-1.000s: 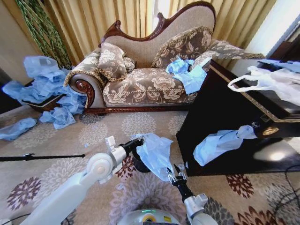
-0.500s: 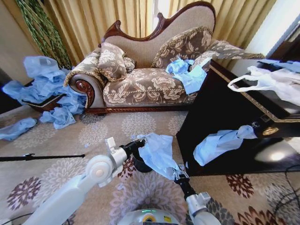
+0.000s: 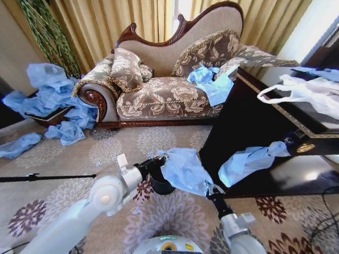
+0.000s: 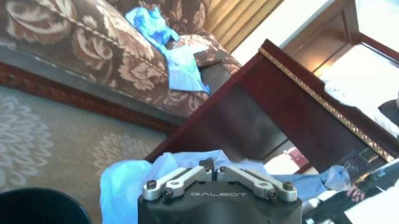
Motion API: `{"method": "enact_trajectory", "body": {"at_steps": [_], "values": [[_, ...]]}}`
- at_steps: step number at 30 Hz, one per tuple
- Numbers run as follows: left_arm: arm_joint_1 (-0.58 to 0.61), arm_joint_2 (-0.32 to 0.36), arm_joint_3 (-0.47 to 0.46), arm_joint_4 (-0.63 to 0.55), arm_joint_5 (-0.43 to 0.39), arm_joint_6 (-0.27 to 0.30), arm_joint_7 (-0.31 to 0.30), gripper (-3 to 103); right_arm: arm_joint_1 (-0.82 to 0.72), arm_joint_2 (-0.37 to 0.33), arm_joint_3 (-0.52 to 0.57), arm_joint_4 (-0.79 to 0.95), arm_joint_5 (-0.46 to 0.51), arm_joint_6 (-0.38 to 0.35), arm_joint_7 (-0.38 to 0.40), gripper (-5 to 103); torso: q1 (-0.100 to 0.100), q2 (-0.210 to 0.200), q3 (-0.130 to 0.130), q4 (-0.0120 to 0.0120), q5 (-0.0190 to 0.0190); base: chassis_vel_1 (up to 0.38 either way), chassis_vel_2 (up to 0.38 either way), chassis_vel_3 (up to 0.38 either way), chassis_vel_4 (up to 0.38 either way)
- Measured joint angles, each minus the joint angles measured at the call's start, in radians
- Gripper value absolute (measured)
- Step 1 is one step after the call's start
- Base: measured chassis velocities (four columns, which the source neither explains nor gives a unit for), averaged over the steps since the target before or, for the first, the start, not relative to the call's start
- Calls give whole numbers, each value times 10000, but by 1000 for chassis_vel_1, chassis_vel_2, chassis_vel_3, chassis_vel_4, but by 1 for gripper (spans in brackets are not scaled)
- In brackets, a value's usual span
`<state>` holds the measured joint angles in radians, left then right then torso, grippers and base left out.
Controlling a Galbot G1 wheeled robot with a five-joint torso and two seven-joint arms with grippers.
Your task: Place a garbage bag over the trash bin.
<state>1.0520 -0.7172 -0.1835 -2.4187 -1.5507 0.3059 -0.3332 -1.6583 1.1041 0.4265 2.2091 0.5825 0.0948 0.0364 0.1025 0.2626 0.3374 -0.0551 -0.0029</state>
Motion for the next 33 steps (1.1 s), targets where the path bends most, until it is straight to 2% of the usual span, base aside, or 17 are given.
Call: {"method": "enact_trajectory", "body": {"at_steps": [2, 5, 9, 12, 18, 22, 26, 30, 33], "values": [[239, 75, -295, -174, -98, 45, -110, 0, 275, -201, -104, 19, 247, -104, 40, 0, 0, 0, 0, 3, -1, 0, 0, 0, 0], [1260, 140, -1303, -545, -338, 176, -321, 0, 1244, -811, -727, -264, 753, -223, 41, 0, 0, 0, 0, 4, -6, 0, 0, 0, 0], [1919, 122, -1979, -708, -288, 207, -268, 0, 2243, -1017, -1452, -810, 992, -102, -70, 0, 0, 0, 0, -1, -6, 0, 0, 0, 0], [1944, 140, -2240, -704, -245, 187, -125, 0, 2894, -1010, -1782, -1051, 1148, -63, -53, 0, 0, -1, 1, 3, -6, 0, 0, 0, 0], [1174, 558, -2350, -404, 57, 35, 304, 0, 4298, -1088, -2244, -1258, 1778, -72, 12, 0, 1, 0, 2, -3, -7, 0, 0, 0, 0], [984, 763, -2375, -334, 112, -54, 427, 0, 4711, -1099, -2404, -1351, 2060, -107, 15, 0, 2, 0, 2, -4, -6, 0, 0, 0, 0], [1302, 732, -2476, -279, 243, -63, 539, 0, 4945, -1043, -2756, -1546, 2229, -136, 16, 0, 2, 0, 1, -1, -6, 0, 0, 0, 0], [2008, 361, -2375, -141, 526, -4, 534, 0, 4461, -814, -3119, -1867, 1894, -96, -67, 0, 2, 0, 1, -2, -6, 0, 0, 0, 0], [2658, 27, -2384, -124, 347, 14, 255, 0, 3842, -651, -3253, -1975, 1512, 4, -90, 0, 1, 0, 0, -2, -5, 0, 0, 0, 0]]}}
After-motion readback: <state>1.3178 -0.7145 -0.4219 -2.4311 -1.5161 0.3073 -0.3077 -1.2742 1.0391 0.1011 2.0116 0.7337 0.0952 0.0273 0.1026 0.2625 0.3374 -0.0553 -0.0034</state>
